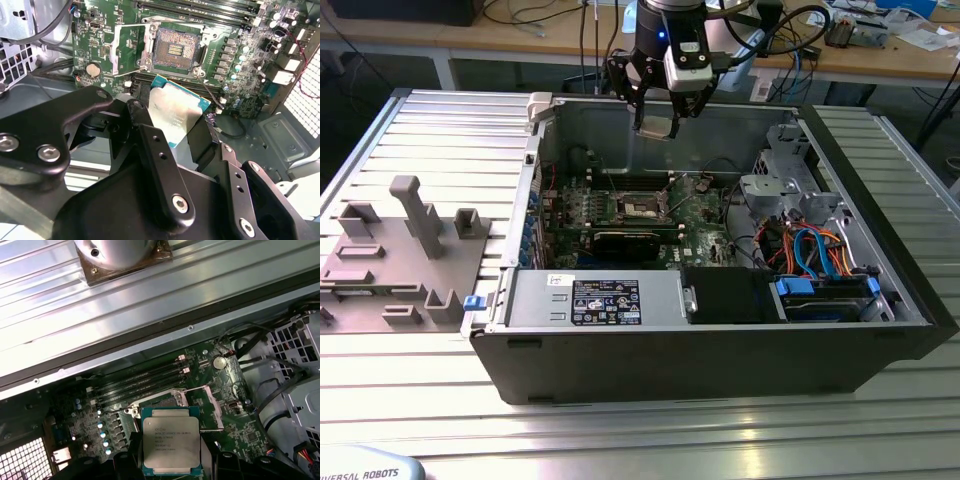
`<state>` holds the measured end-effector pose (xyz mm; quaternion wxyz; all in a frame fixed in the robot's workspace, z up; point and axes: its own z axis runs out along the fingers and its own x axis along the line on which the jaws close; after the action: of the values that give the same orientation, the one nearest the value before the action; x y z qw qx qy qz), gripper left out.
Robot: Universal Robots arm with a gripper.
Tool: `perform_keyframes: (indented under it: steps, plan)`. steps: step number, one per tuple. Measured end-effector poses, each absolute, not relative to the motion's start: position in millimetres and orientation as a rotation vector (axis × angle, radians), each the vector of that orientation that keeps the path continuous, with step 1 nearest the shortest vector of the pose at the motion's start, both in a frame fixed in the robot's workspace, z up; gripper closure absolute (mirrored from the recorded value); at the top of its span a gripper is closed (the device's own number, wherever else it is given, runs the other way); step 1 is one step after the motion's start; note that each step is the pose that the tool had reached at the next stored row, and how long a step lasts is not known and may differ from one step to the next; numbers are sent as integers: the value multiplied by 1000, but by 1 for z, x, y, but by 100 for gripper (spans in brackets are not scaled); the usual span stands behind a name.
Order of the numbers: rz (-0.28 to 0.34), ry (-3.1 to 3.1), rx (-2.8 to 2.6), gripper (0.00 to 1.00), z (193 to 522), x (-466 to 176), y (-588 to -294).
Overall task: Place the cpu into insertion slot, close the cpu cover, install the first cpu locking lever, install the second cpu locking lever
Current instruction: 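Place the cpu into insertion slot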
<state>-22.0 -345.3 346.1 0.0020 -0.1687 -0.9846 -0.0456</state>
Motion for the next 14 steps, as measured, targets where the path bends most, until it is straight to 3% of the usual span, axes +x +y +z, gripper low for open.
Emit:
perform_keyframes:
  steps: [14]
  plan:
    - [-143, -3086, -554, 46, 346, -22, -345]
